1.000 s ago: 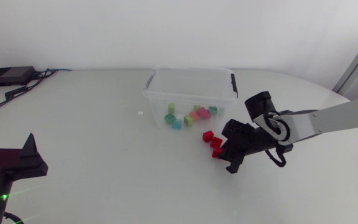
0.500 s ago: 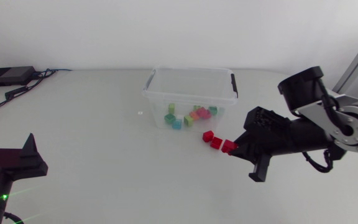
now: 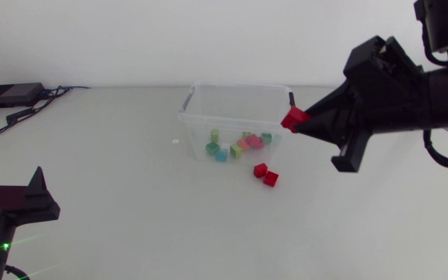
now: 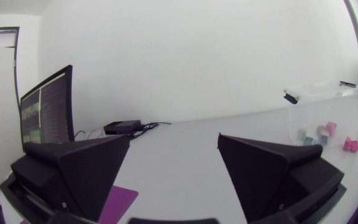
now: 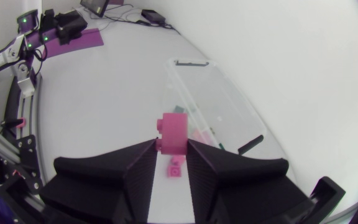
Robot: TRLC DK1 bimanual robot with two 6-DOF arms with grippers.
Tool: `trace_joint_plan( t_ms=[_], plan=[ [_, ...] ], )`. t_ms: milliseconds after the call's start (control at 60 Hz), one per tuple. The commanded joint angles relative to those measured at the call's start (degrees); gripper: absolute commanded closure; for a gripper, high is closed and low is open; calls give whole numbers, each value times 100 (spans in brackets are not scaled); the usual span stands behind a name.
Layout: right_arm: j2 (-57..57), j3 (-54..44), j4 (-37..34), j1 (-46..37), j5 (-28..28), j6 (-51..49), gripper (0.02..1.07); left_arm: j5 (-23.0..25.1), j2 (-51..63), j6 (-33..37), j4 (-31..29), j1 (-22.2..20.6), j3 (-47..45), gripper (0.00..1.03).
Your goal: Pick up the duplo bricks and place them in the container
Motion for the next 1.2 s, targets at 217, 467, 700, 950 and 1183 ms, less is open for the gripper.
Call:
trace_joint_plan(
  t_ms=[217,467,700,950,1183],
  plan=[
    [1666,928,852,-132,2,354,80,14,-61,-212,-6,-114,-104,4],
    [3187,1745,1467,-343,55,468,80,32,-61,-370,-6,-88,-95,4],
    [4048,2299,1696,-396,169,556,80,155,-61,-397,-15,-299,-95,4],
    [4487,2246,2372,-291,846,583,76,533,-61,-388,-41,-272,-104,4],
    [3767,1842,2460,-317,846,662,7,718,-61,-476,-94,-246,-95,4]
  ],
)
